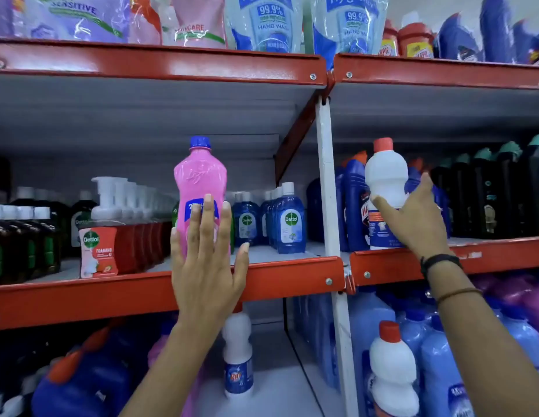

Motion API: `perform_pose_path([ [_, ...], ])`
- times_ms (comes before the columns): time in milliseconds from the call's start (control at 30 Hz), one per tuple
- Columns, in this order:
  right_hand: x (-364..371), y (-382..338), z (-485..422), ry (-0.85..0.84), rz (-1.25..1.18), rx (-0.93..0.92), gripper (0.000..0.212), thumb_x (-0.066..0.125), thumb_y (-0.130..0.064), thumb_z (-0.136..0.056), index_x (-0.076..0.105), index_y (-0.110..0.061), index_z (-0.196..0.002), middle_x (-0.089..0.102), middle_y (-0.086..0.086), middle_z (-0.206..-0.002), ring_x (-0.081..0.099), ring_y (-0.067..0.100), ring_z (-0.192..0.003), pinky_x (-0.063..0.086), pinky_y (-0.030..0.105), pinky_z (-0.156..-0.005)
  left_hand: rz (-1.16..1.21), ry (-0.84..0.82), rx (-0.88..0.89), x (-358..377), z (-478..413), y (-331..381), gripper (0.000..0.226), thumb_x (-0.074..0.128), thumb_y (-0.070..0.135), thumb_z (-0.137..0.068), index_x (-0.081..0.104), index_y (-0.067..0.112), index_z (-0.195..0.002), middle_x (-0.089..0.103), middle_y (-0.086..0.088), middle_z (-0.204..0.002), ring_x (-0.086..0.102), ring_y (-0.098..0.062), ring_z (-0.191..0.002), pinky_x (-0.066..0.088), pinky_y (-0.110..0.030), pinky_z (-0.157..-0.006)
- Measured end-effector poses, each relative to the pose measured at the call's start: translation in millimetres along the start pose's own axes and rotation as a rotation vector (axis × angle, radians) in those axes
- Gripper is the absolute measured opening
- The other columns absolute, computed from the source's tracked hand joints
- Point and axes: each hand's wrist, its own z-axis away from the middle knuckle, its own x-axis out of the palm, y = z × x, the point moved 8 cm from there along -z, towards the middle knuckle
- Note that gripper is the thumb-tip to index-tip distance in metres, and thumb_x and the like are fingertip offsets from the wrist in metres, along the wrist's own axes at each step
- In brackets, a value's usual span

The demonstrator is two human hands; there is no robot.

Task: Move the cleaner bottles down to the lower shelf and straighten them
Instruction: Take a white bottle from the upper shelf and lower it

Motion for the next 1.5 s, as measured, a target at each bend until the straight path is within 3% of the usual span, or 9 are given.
perform_pose_path([
  [100, 9.1, 7.6, -7.7, -0.091, -0.031, 0.053, 0.079, 0.061, -0.045, -0.082, 0.027, -0.005, -0.142, 0.049, 0.021, -0.136, 0.048, 0.040, -0.120, 0.033, 0.037, -0.078, 0.003, 0.010, -0.020, -1.0, -2.2, 0.7, 0.067, 0.036, 0.042, -0.091, 0.018, 0.020, -0.152, 0.014, -0.006, -0.161, 0.019, -0.025, -0.147, 0.018, -0.053, -0.115],
  [367, 5.9, 2.6, -10.1, -0.048, -0.043, 0.108, 0.061, 0.060, -0.058, -0.071, 0.055, -0.011, -0.111, 0.061, 0.014, -0.115, 0.048, 0.029, -0.089, 0.031, 0.035, -0.072, -0.048, -0.002, -0.003, 3.8, -0.2, -2.5, 0.065, 0.037, 0.039, -0.091, 0.020, 0.021, -0.152, 0.014, -0.005, -0.161, 0.015, -0.024, -0.148, 0.015, -0.052, -0.116],
  [467, -9.4, 6.8, -3.5, 0.102, -0.109, 0.154, 0.069, 0.065, -0.060, -0.065, 0.055, -0.011, -0.112, 0.061, 0.013, -0.120, 0.057, 0.035, -0.105, 0.038, 0.039, -0.078, -0.029, -0.013, 0.009, 1.8, 1.3, -3.1, 0.065, 0.038, 0.039, -0.091, 0.019, 0.022, -0.152, 0.014, -0.004, -0.161, 0.013, -0.021, -0.148, 0.015, -0.051, -0.117],
  [567, -11.5, 18.3, 7.0, 0.149, -0.486, 0.249, 0.073, 0.073, -0.058, -0.057, 0.060, -0.016, -0.114, 0.067, 0.003, -0.115, 0.063, 0.025, -0.105, 0.048, 0.037, -0.088, -0.016, -0.018, 0.037, -1.8, 8.8, -9.0, 0.062, 0.036, 0.042, -0.093, 0.023, 0.023, -0.151, 0.016, -0.002, -0.160, 0.014, -0.019, -0.148, 0.016, -0.052, -0.116],
  [667, -9.8, 15.2, 19.9, 0.179, -0.974, 0.229, 0.069, 0.081, -0.041, -0.058, 0.062, -0.012, -0.117, 0.071, 0.000, -0.109, 0.069, 0.011, -0.092, 0.056, 0.030, -0.078, 0.002, -0.031, 0.045, -6.3, 22.5, -21.0, 0.060, 0.033, 0.045, -0.094, 0.027, 0.022, -0.149, 0.019, -0.002, -0.160, 0.015, -0.019, -0.148, 0.017, -0.051, -0.115],
  [833, -28.1, -16.8, 54.1, 0.269, -1.210, 0.123, 0.053, 0.074, -0.019, -0.075, 0.056, -0.005, -0.122, 0.067, 0.003, -0.111, 0.069, 0.009, -0.092, 0.054, 0.022, -0.075, -0.056, -0.039, 0.040, -13.8, 35.8, -52.3, 0.062, 0.032, 0.048, -0.093, 0.025, 0.024, -0.150, 0.020, -0.004, -0.160, 0.018, -0.022, -0.147, 0.018, -0.052, -0.116],
  [1033, -26.7, -52.6, 125.7, 0.168, -1.257, 0.034, 0.049, 0.076, -0.024, -0.071, 0.059, -0.012, -0.116, 0.065, 0.006, -0.119, 0.062, 0.027, -0.115, 0.049, 0.045, -0.099, -0.093, -0.042, 0.021, -23.1, 44.6, -85.1, 0.063, 0.030, 0.053, -0.094, 0.025, 0.026, -0.150, 0.020, -0.004, -0.160, 0.016, -0.024, -0.147, 0.015, -0.051, -0.117],
  [1333, 60.0, -44.7, 245.5, -0.049, -1.152, 0.074, 0.066, 0.079, -0.035, -0.059, 0.059, -0.009, -0.116, 0.071, -0.008, -0.107, 0.065, 0.009, -0.101, 0.052, 0.023, -0.082, -0.122, 0.015, 0.015, -25.0, 50.6, -102.7, 0.061, 0.030, 0.053, -0.096, 0.026, 0.026, -0.150, 0.026, -0.004, -0.158, 0.020, -0.026, -0.146, 0.017, -0.048, -0.117],
  [1500, 120.9, -24.5, 291.7, -0.170, -0.940, 0.073, 0.069, 0.079, -0.060, -0.054, 0.057, -0.039, -0.115, 0.066, -0.012, -0.113, 0.063, 0.009, -0.105, 0.053, 0.021, -0.080, -0.121, 0.060, 0.012, -22.4, 50.6, -103.9, 0.060, 0.031, 0.054, -0.095, 0.030, 0.026, -0.148, 0.031, -0.003, -0.156, 0.023, -0.025, -0.145, 0.018, -0.049, -0.117],
])
